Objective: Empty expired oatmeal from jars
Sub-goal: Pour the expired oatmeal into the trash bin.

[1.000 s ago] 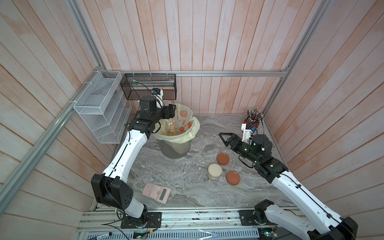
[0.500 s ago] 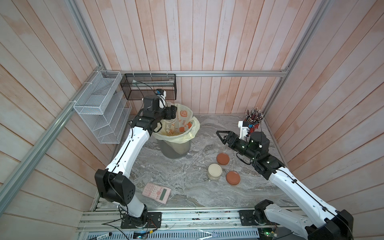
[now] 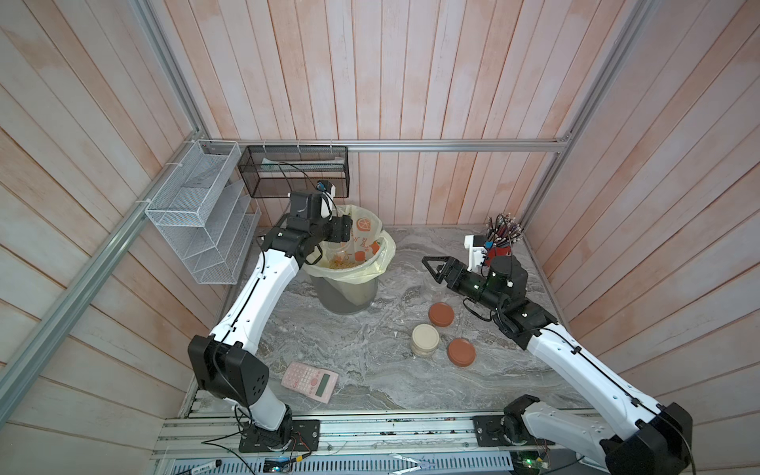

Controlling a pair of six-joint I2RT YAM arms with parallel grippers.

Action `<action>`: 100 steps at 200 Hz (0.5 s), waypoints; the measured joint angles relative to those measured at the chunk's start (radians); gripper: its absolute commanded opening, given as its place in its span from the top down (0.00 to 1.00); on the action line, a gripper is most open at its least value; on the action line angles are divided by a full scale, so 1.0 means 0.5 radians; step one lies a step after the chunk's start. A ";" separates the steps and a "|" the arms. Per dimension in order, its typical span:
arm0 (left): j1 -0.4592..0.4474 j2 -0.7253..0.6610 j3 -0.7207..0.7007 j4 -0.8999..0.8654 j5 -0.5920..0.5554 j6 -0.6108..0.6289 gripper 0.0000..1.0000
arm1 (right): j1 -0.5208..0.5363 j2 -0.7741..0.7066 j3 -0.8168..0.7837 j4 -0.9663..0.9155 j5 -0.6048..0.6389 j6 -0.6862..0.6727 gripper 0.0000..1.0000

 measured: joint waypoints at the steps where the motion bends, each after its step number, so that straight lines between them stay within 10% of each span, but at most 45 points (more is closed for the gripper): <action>1: 0.000 0.002 0.008 0.005 -0.003 0.002 0.90 | 0.000 0.000 0.001 0.000 -0.001 -0.001 0.07; 100: 0.015 -0.122 -0.287 0.138 0.042 0.031 0.89 | 0.106 -0.024 0.033 0.012 0.077 -0.038 0.09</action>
